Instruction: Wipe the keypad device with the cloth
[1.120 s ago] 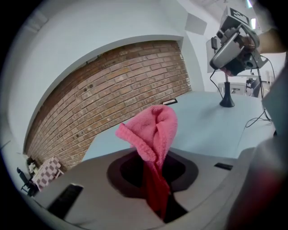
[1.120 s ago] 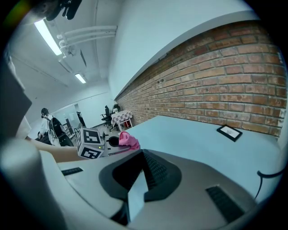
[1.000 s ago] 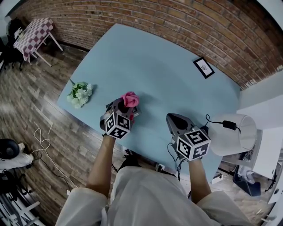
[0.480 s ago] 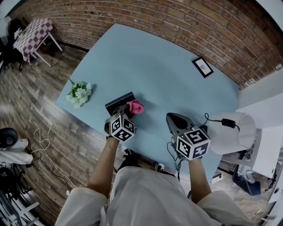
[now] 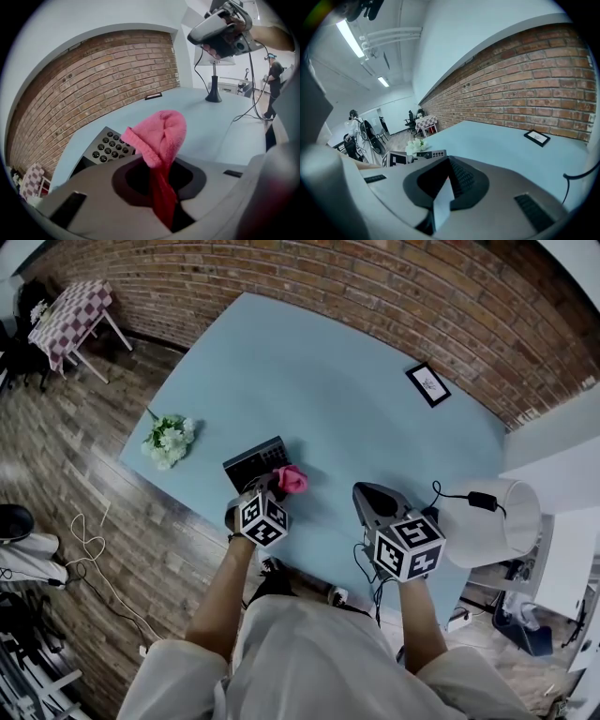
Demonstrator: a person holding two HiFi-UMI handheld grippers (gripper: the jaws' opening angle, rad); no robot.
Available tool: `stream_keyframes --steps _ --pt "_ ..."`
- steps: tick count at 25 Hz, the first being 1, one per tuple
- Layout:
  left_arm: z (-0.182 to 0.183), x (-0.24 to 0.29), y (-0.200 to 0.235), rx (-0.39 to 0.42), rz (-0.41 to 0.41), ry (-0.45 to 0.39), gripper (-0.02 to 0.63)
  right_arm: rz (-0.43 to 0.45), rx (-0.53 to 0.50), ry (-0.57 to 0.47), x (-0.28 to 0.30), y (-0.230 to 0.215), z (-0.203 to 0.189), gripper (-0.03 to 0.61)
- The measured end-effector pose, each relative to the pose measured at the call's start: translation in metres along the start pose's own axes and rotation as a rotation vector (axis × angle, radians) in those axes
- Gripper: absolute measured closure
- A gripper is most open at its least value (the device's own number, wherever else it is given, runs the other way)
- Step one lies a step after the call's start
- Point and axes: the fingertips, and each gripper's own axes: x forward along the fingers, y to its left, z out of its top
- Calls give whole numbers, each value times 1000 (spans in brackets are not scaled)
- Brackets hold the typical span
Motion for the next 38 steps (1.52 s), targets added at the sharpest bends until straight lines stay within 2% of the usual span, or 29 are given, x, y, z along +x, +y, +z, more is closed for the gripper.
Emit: stream_keyframes --steps 6,12,16,20,26,34,38 --pt "-10 -1 -13 5 -15 24 508 16 -8 -6 1 5 2 569" --pt "-28 0 -33 -103 -87 51 508 30 -9 -5 2 9 0 569" --pt "-38 -5 -35 -168 -88 53 508 47 -14 -6 4 14 -1 569" --pt "-40 -17 -32 -237 -72 20 508 71 -25 -13 4 19 1 569" --pt "-37 -46 -27 -340 6 -37 506 110 -48 -25 0 30 5 569" --pt "-24 -102 -24 -470 164 -111 506 176 -88 -53 -16 46 11 569" --pt "-8 -130 -28 -513 256 -152 506 210 -142 -66 -31 52 12 569"
